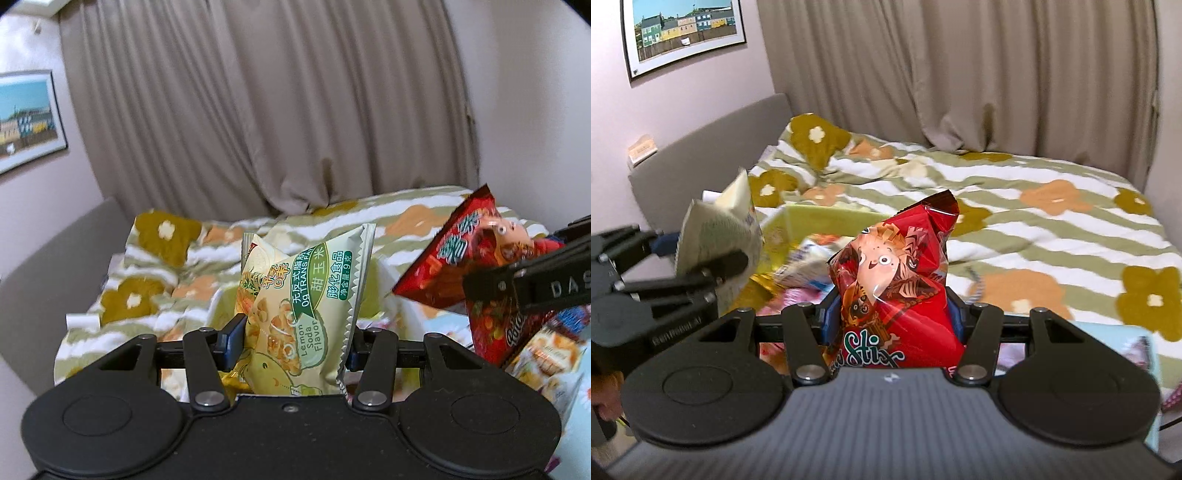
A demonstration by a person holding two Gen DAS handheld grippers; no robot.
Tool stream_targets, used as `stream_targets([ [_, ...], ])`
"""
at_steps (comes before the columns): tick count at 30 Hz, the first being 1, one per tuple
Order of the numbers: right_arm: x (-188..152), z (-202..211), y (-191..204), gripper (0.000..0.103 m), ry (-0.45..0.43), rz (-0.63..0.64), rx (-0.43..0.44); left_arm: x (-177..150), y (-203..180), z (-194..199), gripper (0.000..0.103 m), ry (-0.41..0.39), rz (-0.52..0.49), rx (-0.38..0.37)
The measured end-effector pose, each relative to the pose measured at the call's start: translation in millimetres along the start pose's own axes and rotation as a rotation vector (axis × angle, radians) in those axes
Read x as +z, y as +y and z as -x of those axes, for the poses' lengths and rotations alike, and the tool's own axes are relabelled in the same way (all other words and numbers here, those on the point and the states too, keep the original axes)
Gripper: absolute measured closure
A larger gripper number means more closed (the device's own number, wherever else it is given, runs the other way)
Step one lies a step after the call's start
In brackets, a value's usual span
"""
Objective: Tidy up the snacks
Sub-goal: 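Carry the lemon bag and red Stix bag over the cardboard box with both grippers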
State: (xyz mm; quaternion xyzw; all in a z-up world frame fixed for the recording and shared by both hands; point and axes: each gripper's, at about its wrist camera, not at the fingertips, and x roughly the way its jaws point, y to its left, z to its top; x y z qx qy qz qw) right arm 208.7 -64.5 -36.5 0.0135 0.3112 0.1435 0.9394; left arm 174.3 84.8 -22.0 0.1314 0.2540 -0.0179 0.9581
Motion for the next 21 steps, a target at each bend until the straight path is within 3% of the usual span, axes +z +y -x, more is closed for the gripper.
stream_targets([
  [8, 2, -39, 54, 0.033, 0.046, -0.07, -0.013, -38, 39, -25, 0.047, 0.096, -0.011, -0.053],
  [9, 1, -43, 60, 0.033, 0.052, -0.081, -0.018, -42, 40, -26, 0.042, 0.099, -0.021, -0.059],
  [12, -2, -54, 72, 0.033, 0.067, -0.11, -0.043, -51, 43, -28, 0.004, 0.109, -0.061, -0.081],
  [15, -4, -61, 79, 0.033, 0.085, -0.135, -0.06, -56, 49, -24, 0.002, 0.091, -0.081, -0.102],
  [21, -10, -62, 88, 0.033, 0.106, -0.147, -0.101, -55, 67, -22, 0.002, 0.13, 0.028, -0.156],
])
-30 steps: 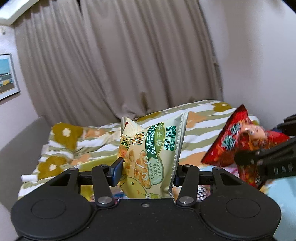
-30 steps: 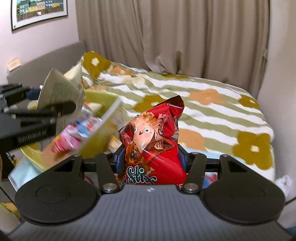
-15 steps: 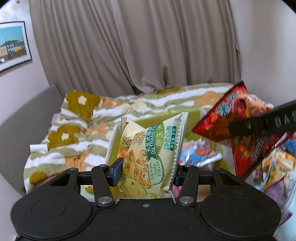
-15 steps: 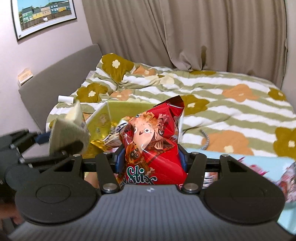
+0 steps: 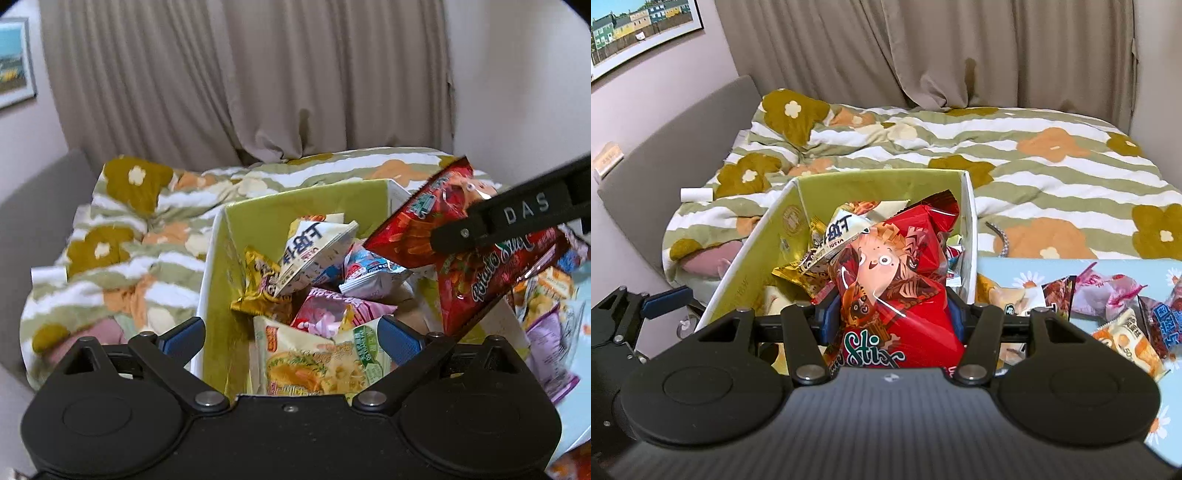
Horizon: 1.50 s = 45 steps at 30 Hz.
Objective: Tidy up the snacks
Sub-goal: 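Carry the lemon bag and red Stix bag over the cardboard box with both grippers, then open both grippers to drop the bags into the box and withdraw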
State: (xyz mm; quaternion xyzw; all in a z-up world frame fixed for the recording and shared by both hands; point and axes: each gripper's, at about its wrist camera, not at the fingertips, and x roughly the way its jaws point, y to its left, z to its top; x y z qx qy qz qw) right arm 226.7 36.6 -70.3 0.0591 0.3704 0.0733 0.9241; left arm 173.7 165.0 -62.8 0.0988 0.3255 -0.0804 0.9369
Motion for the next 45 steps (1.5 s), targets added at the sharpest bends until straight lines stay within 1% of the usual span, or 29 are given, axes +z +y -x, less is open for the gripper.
stream_targets([
  [3, 0, 1, 1, 0.033, 0.009, -0.002, 0.001, 2, 11, 3, 0.002, -0.002, 0.059, -0.003],
  [5, -1, 2, 2, 0.033, 0.012, 0.003, 0.004, 3, 13, 7, 0.002, -0.008, 0.083, 0.013],
  [11, -2, -11, 4, 0.032, 0.025, 0.006, 0.015, 7, 19, 9, 0.002, 0.0, 0.122, 0.069],
  [14, -6, -17, 2, 0.03, 0.037, -0.008, 0.019, 7, 22, 8, 0.002, 0.011, 0.144, 0.075],
  [15, -7, -18, 2, 0.026, 0.04, -0.011, 0.018, 7, 22, 9, 0.002, 0.011, 0.15, 0.075],
  [16, -8, -18, 2, 0.017, 0.041, -0.014, 0.025, 7, 22, 9, 0.002, 0.011, 0.153, 0.079],
  [17, -10, -18, 1, 0.0, 0.042, -0.017, 0.037, 6, 22, 10, 0.002, 0.013, 0.156, 0.084],
  [19, -15, -17, -2, 0.0, 0.027, -0.032, 0.059, 3, 24, 9, 0.002, 0.024, 0.168, 0.09],
  [24, -26, -13, -6, 0.0, 0.003, -0.042, 0.047, -1, 26, 8, 0.002, 0.041, 0.195, 0.079],
  [29, -26, -3, -9, 0.0, -0.024, -0.032, 0.049, 4, 25, 13, 0.002, 0.024, 0.191, 0.079],
  [33, -23, 5, -13, 0.0, -0.03, -0.047, 0.07, 9, 20, 20, 0.002, 0.005, 0.181, 0.073],
  [38, -24, 22, -15, 0.0, -0.05, -0.038, 0.054, 14, 15, 29, 0.002, -0.022, 0.179, 0.037],
  [45, -29, 55, -29, 0.0, -0.075, -0.04, -0.002, 16, 3, 40, 0.002, -0.05, 0.179, -0.051],
])
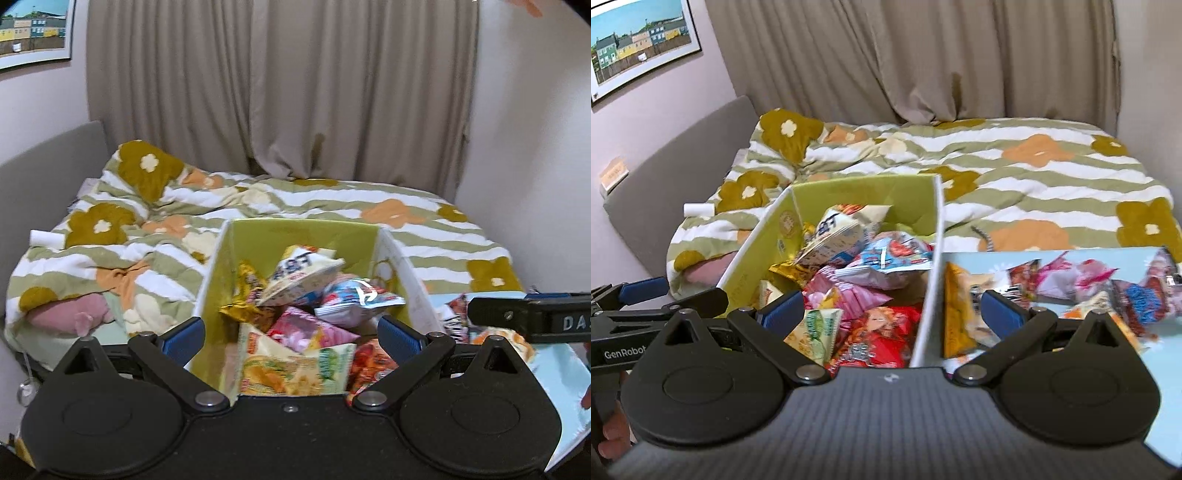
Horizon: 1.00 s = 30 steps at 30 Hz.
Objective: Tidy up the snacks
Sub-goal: 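Open both grippers to drop the bags into the box and withdraw, then grasp the purple bag with the left gripper while the right grasps the white corn bag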
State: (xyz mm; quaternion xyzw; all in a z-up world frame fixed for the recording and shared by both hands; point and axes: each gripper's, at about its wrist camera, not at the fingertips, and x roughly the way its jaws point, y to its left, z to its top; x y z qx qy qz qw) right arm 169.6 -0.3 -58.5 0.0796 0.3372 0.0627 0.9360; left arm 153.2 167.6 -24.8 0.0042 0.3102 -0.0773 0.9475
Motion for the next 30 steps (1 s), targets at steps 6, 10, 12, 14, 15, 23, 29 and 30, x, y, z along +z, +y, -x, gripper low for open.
stream_targets([
  [6, -2, 29, -25, 0.0, -0.049, 0.022, -0.058, -7, -22, 4, 0.002, 0.005, 0.006, -0.027],
  [10, -9, 38, -53, 0.0, -0.055, -0.009, -0.079, -16, -38, 7, 0.002, 0.019, 0.025, -0.024],
  [12, -14, 39, -69, 0.0, -0.053, -0.025, -0.083, -22, -48, 7, 0.002, 0.029, 0.043, -0.015],
  [14, -20, 38, -87, 0.0, -0.035, -0.035, -0.074, -29, -62, 5, 0.002, 0.047, 0.062, -0.009],
  [15, -24, 37, -95, 0.0, -0.021, -0.037, -0.067, -33, -70, 3, 0.002, 0.062, 0.071, -0.006],
  [23, -44, 32, -159, 0.0, 0.089, -0.015, 0.007, -66, -139, -16, 0.002, 0.167, 0.093, -0.011],
  [29, -51, 19, -189, 0.0, 0.127, 0.075, 0.101, -87, -175, -44, 0.002, 0.218, 0.104, -0.025],
  [30, -52, 16, -191, 0.0, 0.132, 0.097, 0.118, -89, -178, -47, 0.002, 0.222, 0.106, -0.02],
])
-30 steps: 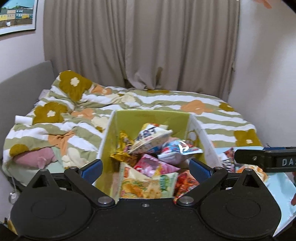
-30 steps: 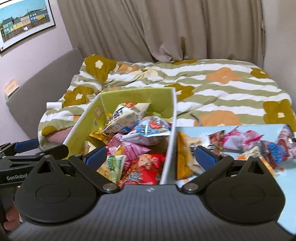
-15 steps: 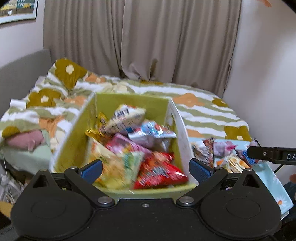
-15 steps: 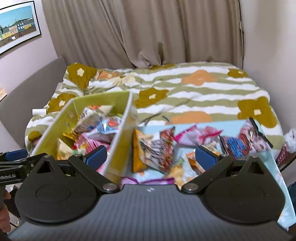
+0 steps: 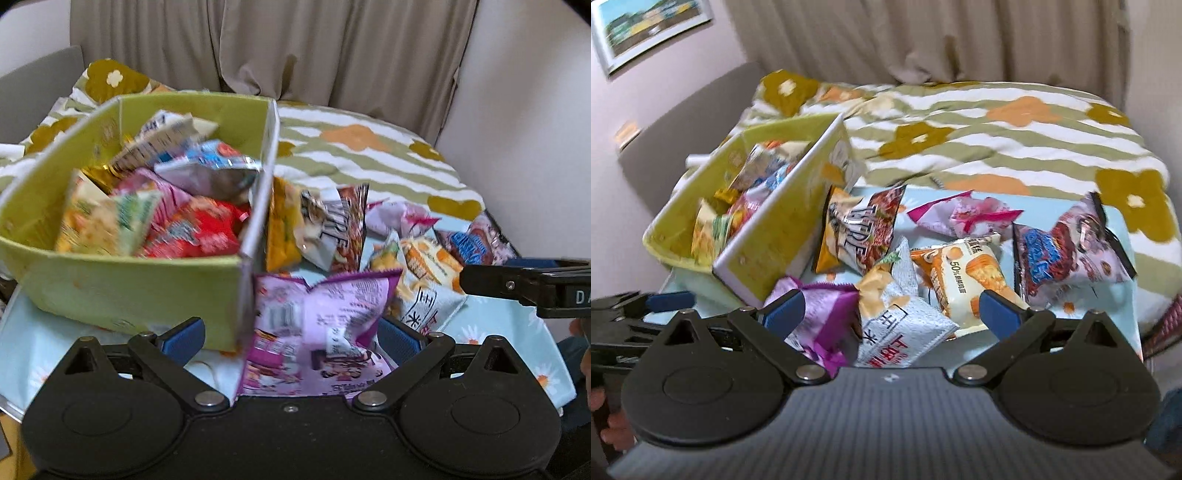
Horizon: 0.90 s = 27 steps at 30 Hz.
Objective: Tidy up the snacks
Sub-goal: 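Grasp the purple bag with the left gripper while the right grasps the white corn bag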
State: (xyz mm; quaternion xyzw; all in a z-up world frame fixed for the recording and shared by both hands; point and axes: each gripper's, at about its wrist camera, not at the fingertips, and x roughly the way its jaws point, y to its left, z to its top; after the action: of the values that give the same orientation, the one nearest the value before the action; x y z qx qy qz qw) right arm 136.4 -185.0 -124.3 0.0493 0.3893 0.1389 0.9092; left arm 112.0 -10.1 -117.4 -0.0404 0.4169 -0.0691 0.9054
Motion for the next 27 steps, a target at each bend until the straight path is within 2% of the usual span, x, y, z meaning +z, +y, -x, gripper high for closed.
stream_targets([
  [8, -4, -37, -9, 0.0, 0.045, 0.152, 0.078, -14, -11, -39, 0.006, 0.028, 0.061, 0.033],
  [13, -9, -61, -10, 0.0, 0.091, 0.178, 0.122, -22, -7, -55, 0.01, 0.057, 0.121, 0.003],
  [17, -12, -73, -10, 0.005, 0.126, 0.202, 0.142, -25, -6, -54, 0.018, 0.06, 0.117, 0.006],
  [27, -9, -91, -14, 0.007, 0.165, 0.217, 0.194, -31, -11, -38, 0.031, 0.03, 0.104, 0.049],
])
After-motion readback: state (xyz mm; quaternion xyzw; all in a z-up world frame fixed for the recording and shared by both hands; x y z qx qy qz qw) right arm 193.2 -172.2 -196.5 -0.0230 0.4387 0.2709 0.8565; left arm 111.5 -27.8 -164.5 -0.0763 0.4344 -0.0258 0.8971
